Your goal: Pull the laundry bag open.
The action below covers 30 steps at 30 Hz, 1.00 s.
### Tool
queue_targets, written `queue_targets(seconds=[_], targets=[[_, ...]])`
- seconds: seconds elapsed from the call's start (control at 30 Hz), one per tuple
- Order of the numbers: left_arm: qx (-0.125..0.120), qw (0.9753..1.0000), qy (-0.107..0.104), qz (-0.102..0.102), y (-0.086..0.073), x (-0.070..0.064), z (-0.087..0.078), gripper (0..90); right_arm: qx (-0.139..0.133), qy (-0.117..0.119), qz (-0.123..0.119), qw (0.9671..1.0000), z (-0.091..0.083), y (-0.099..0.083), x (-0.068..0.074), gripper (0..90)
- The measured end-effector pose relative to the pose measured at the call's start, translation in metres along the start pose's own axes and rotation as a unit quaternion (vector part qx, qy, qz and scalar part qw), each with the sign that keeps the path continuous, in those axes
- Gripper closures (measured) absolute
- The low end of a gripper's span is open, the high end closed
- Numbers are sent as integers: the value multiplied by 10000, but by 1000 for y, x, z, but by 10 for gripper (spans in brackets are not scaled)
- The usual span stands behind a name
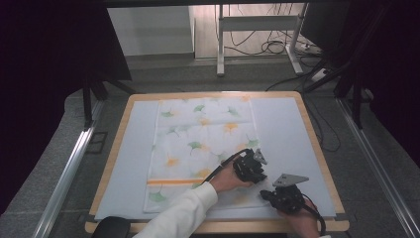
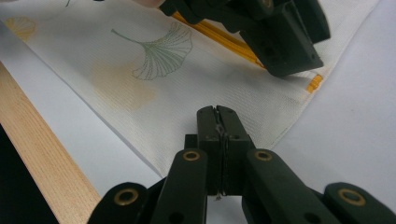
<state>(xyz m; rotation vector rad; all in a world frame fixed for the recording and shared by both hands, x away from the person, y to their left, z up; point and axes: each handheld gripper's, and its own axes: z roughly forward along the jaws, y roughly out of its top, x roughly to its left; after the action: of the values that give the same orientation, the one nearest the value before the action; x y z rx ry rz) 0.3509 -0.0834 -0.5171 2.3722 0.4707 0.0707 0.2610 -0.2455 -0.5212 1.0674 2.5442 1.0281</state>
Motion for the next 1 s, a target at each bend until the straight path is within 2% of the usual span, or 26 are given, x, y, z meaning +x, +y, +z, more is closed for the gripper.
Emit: queue_targets(seconds=[0.13, 0.2, 0.33, 0.4, 0.5, 0.73, 0.87, 1.0], targets=[[15, 9998, -104, -156, 0, 3, -1, 830, 5, 4, 5, 10000, 0, 0, 0, 887], [-2, 9998, -122, -160, 0, 3, -1, 840, 1, -1, 3, 10000, 0, 0, 0, 887], [7, 10000, 44, -20, 0, -1, -1, 848, 1, 0, -7, 10000, 0, 0, 0, 887], [-11, 9999, 166, -3, 0, -3, -1, 900, 8, 1, -7, 10000, 0, 0, 0, 887], [23, 9997, 212, 127, 1, -4, 0, 900, 7, -1, -13, 10000, 0, 0, 0, 887], [155, 9994, 292, 30, 5, -6, 3, 895, 19, 6, -4, 10000, 0, 1, 0, 886], [105, 9994, 330, 15, 4, -7, 2, 900, 24, 1, -6, 10000, 0, 1, 0, 886], [-24, 9996, 268, -111, 0, -6, 2, 900, 16, -16, 24, 10000, 0, 1, -1, 890]])
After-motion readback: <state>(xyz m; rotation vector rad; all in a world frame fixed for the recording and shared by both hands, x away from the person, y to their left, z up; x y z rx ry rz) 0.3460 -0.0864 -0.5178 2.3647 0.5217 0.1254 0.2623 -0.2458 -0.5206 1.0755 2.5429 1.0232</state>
